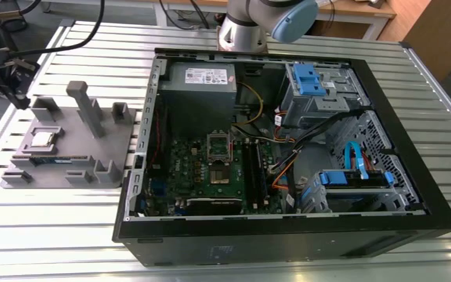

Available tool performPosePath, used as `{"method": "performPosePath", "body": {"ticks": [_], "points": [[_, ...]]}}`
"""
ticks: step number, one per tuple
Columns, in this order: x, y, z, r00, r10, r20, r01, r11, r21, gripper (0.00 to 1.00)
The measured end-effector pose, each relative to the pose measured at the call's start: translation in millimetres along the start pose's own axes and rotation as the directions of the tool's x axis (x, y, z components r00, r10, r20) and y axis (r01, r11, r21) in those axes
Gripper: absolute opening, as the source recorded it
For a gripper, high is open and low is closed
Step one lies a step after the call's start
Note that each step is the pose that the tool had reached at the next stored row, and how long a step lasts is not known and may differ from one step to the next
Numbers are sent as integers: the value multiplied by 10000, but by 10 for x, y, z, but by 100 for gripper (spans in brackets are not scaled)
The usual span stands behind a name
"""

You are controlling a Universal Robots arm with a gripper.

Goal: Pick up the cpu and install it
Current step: 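Reach for the cpu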

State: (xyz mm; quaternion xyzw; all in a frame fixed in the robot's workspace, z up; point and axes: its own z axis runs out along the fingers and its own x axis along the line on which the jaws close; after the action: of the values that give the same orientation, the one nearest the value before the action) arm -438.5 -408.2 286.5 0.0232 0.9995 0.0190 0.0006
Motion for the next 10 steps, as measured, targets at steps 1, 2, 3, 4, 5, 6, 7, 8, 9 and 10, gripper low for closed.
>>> {"method": "performPosePath", "body": {"ticks": [1, 2, 3, 4, 5, 6, 7, 8, 9, 10], "points": [[2, -1, 11, 10000, -4, -5, 4, 10000, 0, 11], [4, -3, 21, 10000, -10, -12, 10, 10000, 1, 11], [5, -5, 32, 10000, -16, -19, 16, 10000, 2, 11], [6, -6, 41, 10000, -22, -27, 22, 10000, 3, 11], [8, -7, 52, 10000, -26, -33, 26, 10000, 3, 11], [10, -8, 63, 10000, -29, -40, 29, 10000, 4, 11], [12, -10, 73, 10000, -33, -50, 33, 10000, 5, 11], [13, -10, 82, 10000, -35, -58, 35, 10000, 6, 11], [13, -11, 87, 10000, -37, -63, 37, 10000, 8, 11], [13, -11, 87, 10000, -38, -66, 38, 10000, 10, 11]]}}
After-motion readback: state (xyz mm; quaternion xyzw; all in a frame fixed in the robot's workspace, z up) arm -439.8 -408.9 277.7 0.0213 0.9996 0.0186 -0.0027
